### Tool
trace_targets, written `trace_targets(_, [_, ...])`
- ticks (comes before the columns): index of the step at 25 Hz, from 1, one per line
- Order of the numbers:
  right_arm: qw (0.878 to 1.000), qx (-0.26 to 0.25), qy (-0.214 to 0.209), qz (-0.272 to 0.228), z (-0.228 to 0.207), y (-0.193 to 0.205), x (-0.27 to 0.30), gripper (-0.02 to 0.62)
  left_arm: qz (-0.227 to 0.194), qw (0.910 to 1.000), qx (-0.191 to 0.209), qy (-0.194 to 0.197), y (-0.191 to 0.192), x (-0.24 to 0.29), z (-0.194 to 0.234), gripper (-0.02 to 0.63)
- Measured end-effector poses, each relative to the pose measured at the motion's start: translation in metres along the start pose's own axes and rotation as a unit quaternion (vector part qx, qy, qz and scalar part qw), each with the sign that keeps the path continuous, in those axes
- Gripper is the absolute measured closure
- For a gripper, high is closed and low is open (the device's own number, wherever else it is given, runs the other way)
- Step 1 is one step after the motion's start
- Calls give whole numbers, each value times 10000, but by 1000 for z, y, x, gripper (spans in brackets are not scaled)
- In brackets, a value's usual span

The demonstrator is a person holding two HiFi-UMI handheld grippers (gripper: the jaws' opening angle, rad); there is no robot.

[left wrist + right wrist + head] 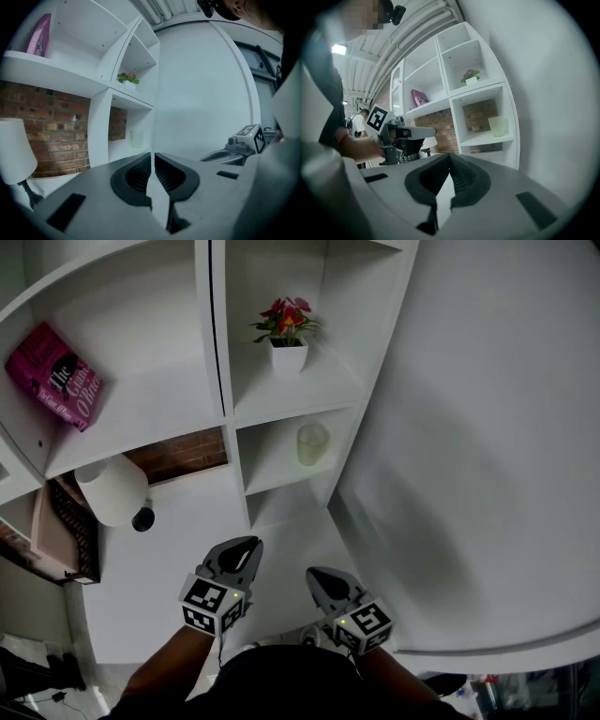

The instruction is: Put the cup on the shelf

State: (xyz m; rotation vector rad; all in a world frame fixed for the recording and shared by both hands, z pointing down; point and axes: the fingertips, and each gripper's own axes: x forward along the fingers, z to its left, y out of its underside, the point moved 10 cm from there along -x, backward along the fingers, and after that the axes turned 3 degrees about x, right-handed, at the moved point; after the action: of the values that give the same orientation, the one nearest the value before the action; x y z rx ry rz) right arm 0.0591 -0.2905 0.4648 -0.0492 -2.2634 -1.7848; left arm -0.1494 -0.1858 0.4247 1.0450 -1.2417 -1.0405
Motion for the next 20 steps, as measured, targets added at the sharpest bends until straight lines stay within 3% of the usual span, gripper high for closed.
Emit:
trace_targets(10, [9999,-89,-95,19,9,0,9,592,187,9995,-131,-221,21,-34,1,594])
trace_targets(20, [9998,-21,-56,168,13,9,19,592,234,9995,-62,-207,31,-47,-7,594])
